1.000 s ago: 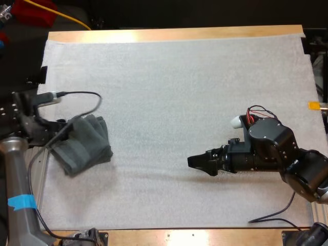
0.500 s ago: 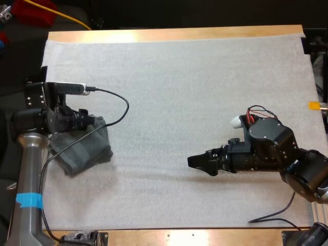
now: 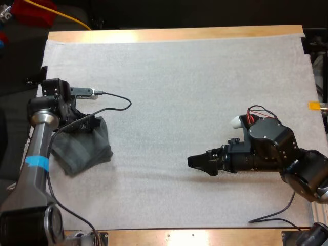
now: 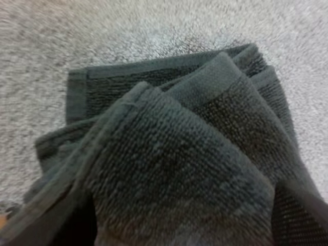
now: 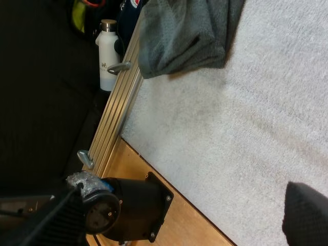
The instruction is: Pick towel from pile, fold and stack
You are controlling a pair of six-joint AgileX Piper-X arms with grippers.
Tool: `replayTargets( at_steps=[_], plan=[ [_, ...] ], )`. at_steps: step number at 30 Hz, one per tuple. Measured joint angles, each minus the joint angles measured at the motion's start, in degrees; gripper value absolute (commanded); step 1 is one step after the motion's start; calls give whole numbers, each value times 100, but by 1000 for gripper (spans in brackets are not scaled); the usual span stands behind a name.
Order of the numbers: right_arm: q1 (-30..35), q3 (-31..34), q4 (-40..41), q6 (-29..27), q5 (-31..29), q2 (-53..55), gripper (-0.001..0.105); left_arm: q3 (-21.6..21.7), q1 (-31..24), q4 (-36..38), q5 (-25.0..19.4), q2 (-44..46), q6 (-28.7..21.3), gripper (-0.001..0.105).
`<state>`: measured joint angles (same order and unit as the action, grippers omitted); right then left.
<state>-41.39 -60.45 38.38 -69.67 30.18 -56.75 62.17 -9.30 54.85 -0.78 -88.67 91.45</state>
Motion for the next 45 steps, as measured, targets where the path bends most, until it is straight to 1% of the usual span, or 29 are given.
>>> replayTargets(
  at_steps=[11,20,23,27,35,38,41,45],
  plan=[
    [0,0,0,0,0,0,75,17,0,-118,0,-808,0,68],
    [0,0,0,0,0,0,75,153,0,-6,0,-807,0,68],
    [0,0,0,0,0,0,75,240,0,107,0,-657,0,68],
    [0,0,0,0,0,0,75,273,0,267,0,-207,0,68],
    [0,0,0,0,0,0,75,273,0,964,0,758,0,68],
    [0,0,0,0,0,0,75,273,0,1242,0,1033,103,68],
    [0,0,0,0,0,0,75,273,0,1615,0,1251,143,68],
    [0,0,0,0,0,0,75,273,0,1872,0,1411,155,68]
  ],
)
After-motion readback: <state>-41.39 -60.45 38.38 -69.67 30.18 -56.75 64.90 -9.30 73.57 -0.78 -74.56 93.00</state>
